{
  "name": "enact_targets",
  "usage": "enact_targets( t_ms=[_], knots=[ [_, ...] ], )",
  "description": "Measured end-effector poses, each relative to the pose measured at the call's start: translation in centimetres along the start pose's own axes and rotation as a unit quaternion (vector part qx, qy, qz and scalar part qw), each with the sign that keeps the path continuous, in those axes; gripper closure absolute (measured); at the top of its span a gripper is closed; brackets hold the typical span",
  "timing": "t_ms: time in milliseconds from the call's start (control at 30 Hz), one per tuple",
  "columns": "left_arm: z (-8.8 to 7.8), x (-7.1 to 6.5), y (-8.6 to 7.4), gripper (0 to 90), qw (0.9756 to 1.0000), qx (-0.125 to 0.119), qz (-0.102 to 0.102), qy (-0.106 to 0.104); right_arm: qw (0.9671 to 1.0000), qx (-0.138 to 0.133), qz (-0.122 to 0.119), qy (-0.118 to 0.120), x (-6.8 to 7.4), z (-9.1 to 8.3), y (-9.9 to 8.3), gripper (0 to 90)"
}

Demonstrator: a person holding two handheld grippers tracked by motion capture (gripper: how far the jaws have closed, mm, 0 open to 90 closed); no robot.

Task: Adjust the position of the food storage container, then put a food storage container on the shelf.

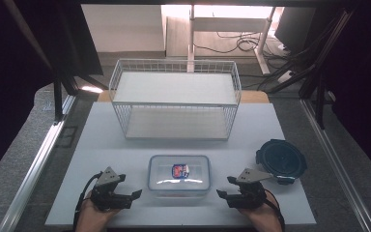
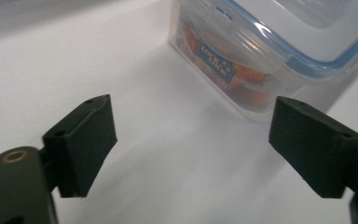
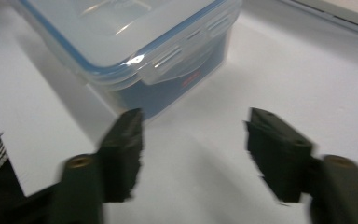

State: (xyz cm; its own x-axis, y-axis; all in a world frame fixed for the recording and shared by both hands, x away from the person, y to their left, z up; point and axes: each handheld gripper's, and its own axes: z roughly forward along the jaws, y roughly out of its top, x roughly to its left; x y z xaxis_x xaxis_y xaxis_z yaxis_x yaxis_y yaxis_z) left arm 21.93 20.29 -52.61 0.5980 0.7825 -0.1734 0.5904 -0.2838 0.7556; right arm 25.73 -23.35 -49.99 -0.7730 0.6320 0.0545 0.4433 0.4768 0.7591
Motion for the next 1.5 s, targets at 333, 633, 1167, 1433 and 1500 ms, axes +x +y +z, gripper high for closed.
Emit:
enact_targets(
  t_ms=[333,633,1167,1433,1500],
  knots=[
    [-0.1,0.9,-0.5,3.8,0.9996,-0.029,-0.005,0.003,0.9997,-0.015,0.018,0.006,-0.4,0.3,-0.2,7.6],
    [0.3,0.8,-0.4,3.5,0.9995,-0.031,-0.003,0.0,0.9994,-0.031,0.014,0.004,-0.4,-0.2,0.2,4.7],
    [0.7,-0.5,2.3,4.2,0.9987,-0.025,0.001,-0.044,0.9989,-0.016,0.032,0.031,0.1,0.5,2.5,2.4],
    [1.9,-0.5,4.2,1.6,0.9971,-0.015,0.004,-0.075,0.998,-0.001,0.047,0.042,0.1,1.9,3.8,1.2],
    [2.4,-0.4,4.8,1.7,0.9964,-0.011,0.004,-0.084,0.9974,0.007,0.052,0.05,0.0,2.4,4.3,1.2]
  ],
)
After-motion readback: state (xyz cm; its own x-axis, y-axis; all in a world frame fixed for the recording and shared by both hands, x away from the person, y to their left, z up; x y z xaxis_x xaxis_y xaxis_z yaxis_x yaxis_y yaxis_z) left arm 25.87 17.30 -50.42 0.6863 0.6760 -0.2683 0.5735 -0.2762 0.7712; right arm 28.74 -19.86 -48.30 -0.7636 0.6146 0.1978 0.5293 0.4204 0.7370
